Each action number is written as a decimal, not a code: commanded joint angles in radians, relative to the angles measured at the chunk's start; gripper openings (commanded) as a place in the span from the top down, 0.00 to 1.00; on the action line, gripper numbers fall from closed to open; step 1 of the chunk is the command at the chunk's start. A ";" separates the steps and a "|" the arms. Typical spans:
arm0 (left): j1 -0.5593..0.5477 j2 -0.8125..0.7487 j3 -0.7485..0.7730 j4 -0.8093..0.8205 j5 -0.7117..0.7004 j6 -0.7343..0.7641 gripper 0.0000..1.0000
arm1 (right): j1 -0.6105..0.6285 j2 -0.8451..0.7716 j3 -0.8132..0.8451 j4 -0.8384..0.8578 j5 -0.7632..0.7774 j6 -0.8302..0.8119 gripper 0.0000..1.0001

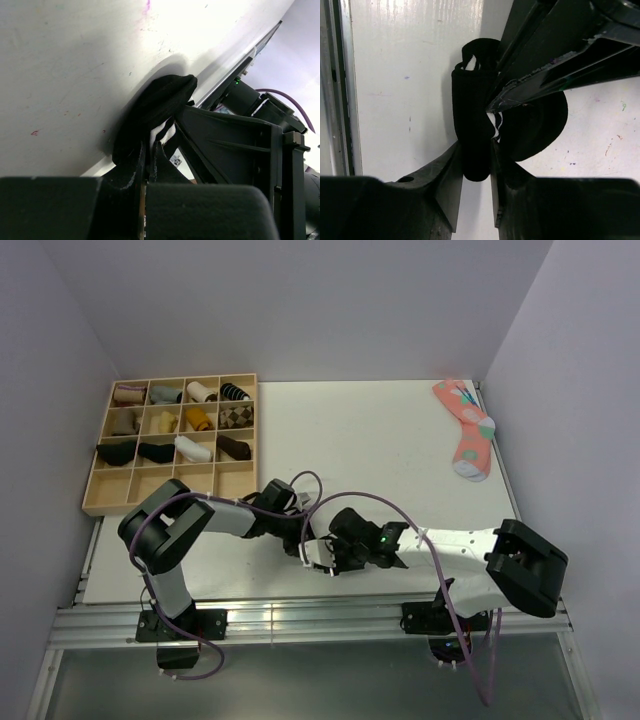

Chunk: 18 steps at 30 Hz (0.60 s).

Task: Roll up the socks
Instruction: Roll the sock at the center of the board.

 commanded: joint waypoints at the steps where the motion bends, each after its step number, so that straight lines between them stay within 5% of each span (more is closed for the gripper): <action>1: -0.002 0.005 -0.039 0.032 0.001 0.010 0.99 | 0.002 0.029 0.053 0.002 0.003 -0.007 0.70; 6: -0.002 -0.024 -0.097 0.115 -0.022 -0.024 0.97 | -0.070 0.078 0.134 -0.108 -0.110 0.004 0.79; 18: -0.067 -0.139 -0.192 0.216 -0.273 -0.090 0.90 | -0.239 0.268 0.379 -0.448 -0.458 -0.024 0.80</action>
